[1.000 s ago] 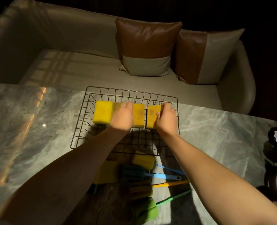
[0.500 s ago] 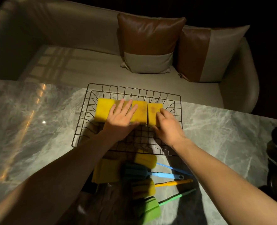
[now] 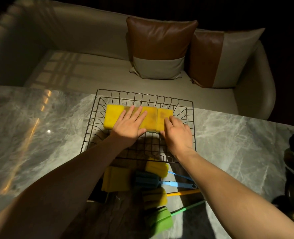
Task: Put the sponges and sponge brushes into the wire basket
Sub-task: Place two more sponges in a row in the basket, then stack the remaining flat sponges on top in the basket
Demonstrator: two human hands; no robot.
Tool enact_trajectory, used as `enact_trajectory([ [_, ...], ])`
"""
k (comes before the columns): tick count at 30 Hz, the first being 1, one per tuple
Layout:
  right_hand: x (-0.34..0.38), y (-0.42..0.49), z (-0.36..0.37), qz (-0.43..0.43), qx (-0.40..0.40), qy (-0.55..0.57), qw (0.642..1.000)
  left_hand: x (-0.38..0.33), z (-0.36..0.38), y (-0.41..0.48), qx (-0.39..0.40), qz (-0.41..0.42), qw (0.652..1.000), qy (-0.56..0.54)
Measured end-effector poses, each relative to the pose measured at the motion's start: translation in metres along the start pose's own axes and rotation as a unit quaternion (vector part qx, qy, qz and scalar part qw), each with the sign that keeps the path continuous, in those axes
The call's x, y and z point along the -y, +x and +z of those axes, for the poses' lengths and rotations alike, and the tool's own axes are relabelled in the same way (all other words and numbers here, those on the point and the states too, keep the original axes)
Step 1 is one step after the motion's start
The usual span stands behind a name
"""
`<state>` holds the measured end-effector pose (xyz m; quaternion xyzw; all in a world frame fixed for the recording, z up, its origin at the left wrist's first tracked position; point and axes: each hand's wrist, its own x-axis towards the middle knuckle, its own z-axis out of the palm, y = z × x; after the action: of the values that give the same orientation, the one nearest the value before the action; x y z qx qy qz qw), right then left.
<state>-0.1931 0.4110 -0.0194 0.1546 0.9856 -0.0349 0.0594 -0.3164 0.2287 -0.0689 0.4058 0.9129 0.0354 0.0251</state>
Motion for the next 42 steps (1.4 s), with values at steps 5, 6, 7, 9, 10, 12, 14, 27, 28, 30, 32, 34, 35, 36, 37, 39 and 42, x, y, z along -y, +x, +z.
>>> enact_trajectory([
  [5,0.003,-0.013,-0.012,-0.007,0.007,0.016,1.000,-0.003,-0.025,-0.017,0.032,-0.010,0.999,-0.026],
  [6,0.003,-0.019,-0.016,-0.009,0.007,0.029,1.000,-0.002,-0.033,-0.025,0.040,-0.009,0.998,-0.039],
  [7,0.004,-0.026,-0.020,-0.007,0.007,0.045,0.999,-0.001,-0.042,-0.035,0.046,-0.011,0.998,-0.051],
  [9,0.008,-0.043,-0.026,-0.008,0.003,0.073,0.997,0.003,-0.061,-0.059,0.041,-0.041,0.994,-0.094],
  [10,0.011,-0.054,-0.028,-0.012,-0.002,0.083,0.996,0.005,-0.071,-0.074,0.030,-0.064,0.990,-0.121],
  [12,0.019,-0.080,-0.031,-0.025,-0.025,0.095,0.995,0.008,-0.086,-0.110,-0.019,-0.103,0.982,-0.156],
  [14,0.028,-0.108,-0.030,-0.042,-0.056,0.113,0.991,0.010,-0.095,-0.152,-0.078,-0.120,0.977,-0.161],
  [27,0.105,-0.168,-0.020,-0.118,0.045,0.116,0.985,-0.005,-0.054,-0.296,-0.042,-0.391,0.881,-0.262],
  [28,0.110,-0.164,-0.019,-0.125,0.052,0.112,0.984,-0.005,-0.051,-0.297,-0.044,-0.380,0.883,-0.273],
  [30,0.118,-0.155,-0.017,-0.133,0.058,0.100,0.984,-0.002,-0.046,-0.292,-0.036,-0.363,0.888,-0.281],
  [32,0.125,-0.146,-0.015,-0.131,0.070,0.093,0.985,0.006,-0.045,-0.279,0.020,-0.369,0.883,-0.289],
  [34,0.132,-0.137,-0.013,-0.128,0.096,0.088,0.983,0.015,-0.043,-0.269,0.080,-0.350,0.879,-0.312],
  [35,0.135,-0.133,-0.012,-0.129,0.109,0.084,0.982,0.019,-0.042,-0.266,0.104,-0.332,0.881,-0.320],
  [36,0.138,-0.130,-0.012,-0.132,0.119,0.081,0.981,0.023,-0.040,-0.264,0.121,-0.315,0.885,-0.322],
  [37,0.141,-0.127,-0.011,-0.135,0.126,0.078,0.980,0.026,-0.039,-0.262,0.128,-0.304,0.887,-0.324],
  [39,0.147,-0.123,-0.009,-0.140,0.133,0.076,0.978,0.031,-0.038,-0.261,0.127,-0.298,0.885,-0.334],
  [42,0.151,-0.121,-0.008,-0.139,0.137,0.077,0.978,0.038,-0.037,-0.262,0.137,-0.296,0.880,-0.346],
])
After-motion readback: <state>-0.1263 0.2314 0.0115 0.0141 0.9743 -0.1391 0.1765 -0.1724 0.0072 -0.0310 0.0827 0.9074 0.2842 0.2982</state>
